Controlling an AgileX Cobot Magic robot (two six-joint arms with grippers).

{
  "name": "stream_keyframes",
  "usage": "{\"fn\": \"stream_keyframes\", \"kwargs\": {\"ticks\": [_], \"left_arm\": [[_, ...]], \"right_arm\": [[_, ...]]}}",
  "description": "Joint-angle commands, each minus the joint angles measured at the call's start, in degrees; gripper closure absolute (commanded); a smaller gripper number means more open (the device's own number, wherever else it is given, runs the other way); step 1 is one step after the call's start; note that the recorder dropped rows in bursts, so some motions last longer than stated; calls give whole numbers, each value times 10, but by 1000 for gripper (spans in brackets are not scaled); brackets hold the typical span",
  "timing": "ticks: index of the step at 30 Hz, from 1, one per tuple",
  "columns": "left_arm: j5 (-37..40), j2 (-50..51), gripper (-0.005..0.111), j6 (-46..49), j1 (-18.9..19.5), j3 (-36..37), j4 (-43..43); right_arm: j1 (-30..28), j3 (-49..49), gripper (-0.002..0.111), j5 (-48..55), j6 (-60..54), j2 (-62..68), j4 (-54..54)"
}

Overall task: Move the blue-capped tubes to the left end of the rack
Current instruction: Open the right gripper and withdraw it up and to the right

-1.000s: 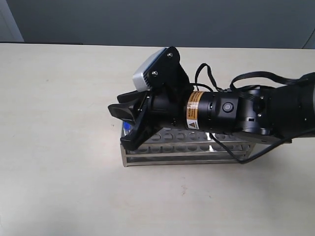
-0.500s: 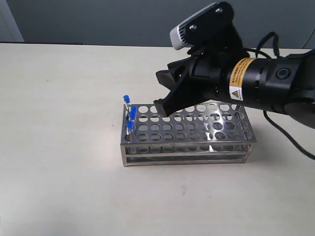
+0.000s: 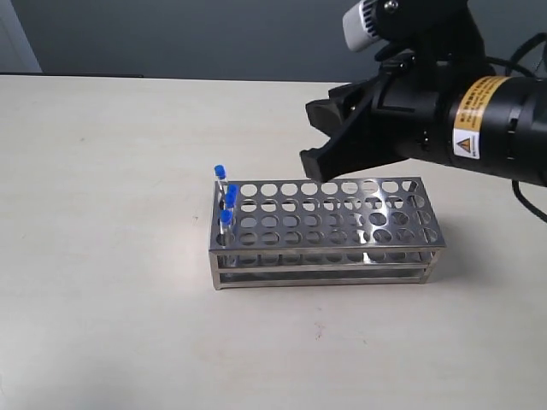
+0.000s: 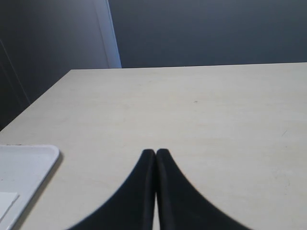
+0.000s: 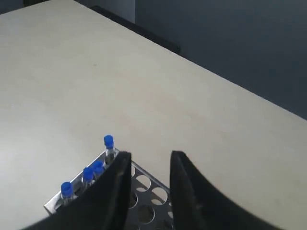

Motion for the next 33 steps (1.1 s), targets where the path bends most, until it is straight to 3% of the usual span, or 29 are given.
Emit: {"fn": "stream_keyframes", "kwargs": {"ticks": [1,8,14,20,25,33], "left_arm": [[-1,-3,106,-3,1,1,-2],[-1,-3,106,-3,1,1,-2],[-1,-3,106,-3,1,1,-2],[-1,-3,106,-3,1,1,-2],[-1,-3,106,-3,1,1,-2],[-1,-3,106,-3,1,1,-2]], "right_arm": [[-1,2,79,-6,-2,-42,3],[-5,16,79,19,0,-99,3],[-84,102,79,-21,66,-144,4],[-149,134,79,14,80,-211,18],[-150,134,79,112,89,-234,19],[-150,134,79,109,77,-234,-67]]}}
